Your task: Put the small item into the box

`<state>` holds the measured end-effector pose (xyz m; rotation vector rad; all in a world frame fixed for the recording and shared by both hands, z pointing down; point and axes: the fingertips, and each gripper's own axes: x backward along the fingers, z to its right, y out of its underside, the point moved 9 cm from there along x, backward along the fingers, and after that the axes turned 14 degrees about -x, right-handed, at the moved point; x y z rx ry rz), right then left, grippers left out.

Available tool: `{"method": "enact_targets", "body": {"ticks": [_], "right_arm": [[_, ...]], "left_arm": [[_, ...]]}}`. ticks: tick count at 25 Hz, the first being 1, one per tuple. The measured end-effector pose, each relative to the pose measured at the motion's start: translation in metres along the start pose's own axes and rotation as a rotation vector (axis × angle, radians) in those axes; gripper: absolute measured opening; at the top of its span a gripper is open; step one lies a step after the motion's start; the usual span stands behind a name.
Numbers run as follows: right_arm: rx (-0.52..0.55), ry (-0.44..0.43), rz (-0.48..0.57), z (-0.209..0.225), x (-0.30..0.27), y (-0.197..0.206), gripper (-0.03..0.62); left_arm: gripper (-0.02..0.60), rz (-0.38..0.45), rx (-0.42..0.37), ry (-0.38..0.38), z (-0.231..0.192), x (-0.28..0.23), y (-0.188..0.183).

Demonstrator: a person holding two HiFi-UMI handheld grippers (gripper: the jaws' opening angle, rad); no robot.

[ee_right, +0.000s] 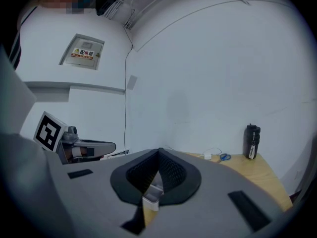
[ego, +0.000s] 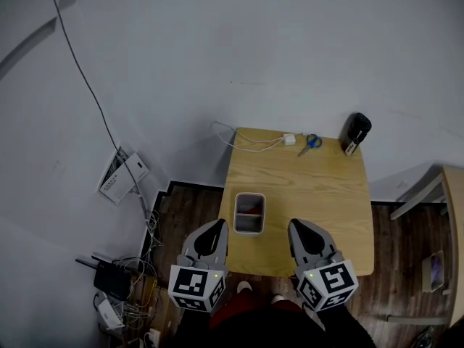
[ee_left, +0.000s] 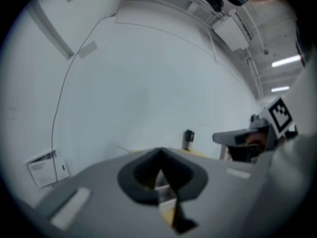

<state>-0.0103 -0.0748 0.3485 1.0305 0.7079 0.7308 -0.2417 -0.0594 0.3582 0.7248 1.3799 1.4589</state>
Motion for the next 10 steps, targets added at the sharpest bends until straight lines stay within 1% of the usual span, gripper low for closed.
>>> {"method": "enact_targets", "body": {"ticks": [10], "right_arm": [[0.006,-0.05,0.013,0.001,0.036,-0.003,0.008]], "left_arm": [[0.003,0.001,0.002,-0.065,0.029,0.031,-0.007]]}}
